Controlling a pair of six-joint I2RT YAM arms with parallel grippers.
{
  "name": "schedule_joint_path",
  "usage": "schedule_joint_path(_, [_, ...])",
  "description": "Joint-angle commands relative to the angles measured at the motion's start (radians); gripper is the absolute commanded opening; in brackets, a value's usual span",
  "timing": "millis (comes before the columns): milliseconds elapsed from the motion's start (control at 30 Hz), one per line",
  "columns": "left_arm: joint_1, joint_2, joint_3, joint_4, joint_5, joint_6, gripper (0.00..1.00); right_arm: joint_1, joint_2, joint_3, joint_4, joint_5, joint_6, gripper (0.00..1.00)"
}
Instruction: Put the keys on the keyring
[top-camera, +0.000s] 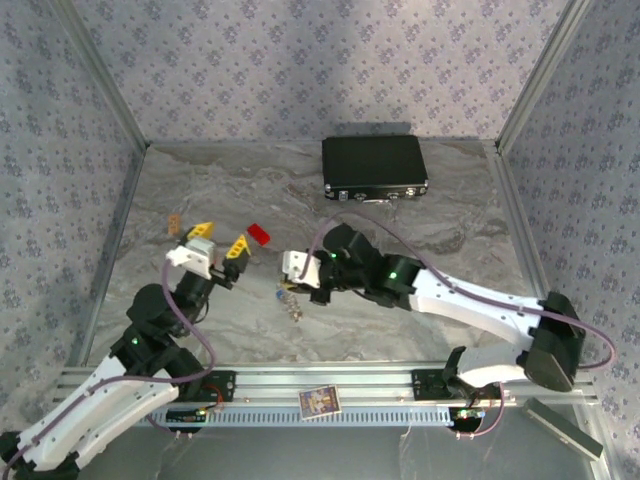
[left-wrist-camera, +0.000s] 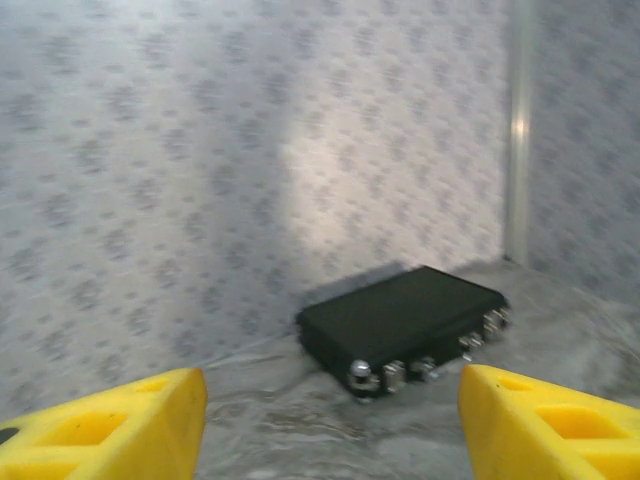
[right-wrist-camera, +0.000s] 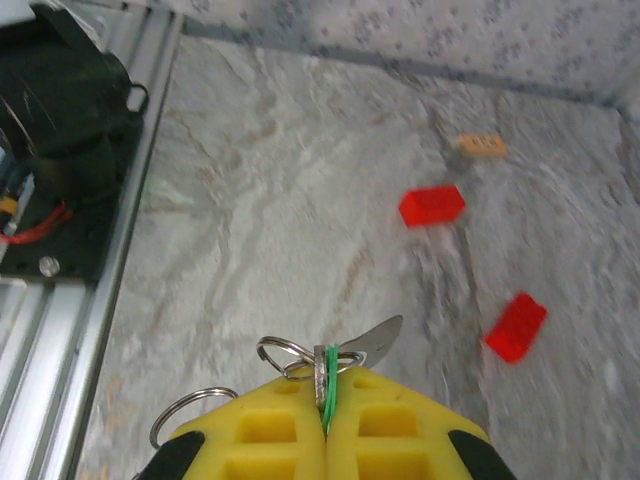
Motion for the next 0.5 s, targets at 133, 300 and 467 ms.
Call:
schedule_joint_path(133, [0.086, -0.067, 0.014, -0.1, -0.14, -0.138, 0.67, 0.02, 0.132, 0.045, 0.192, -0.093, 0.124, 0.0])
schedule_joint_path(300, [0.117, -0.069, -0.022, -0.077, -0.176, -0.16, 0.68, -0.035, 0.16, 0.003, 0.084, -0.036, 0.086, 0.0])
schedule_joint_path(467, [0.142, -0.055, -0.047, -0.065, -0.159, -0.181, 0.68, -0.097, 0.136, -0.043, -0.076, 0.028, 0.008, 0.0])
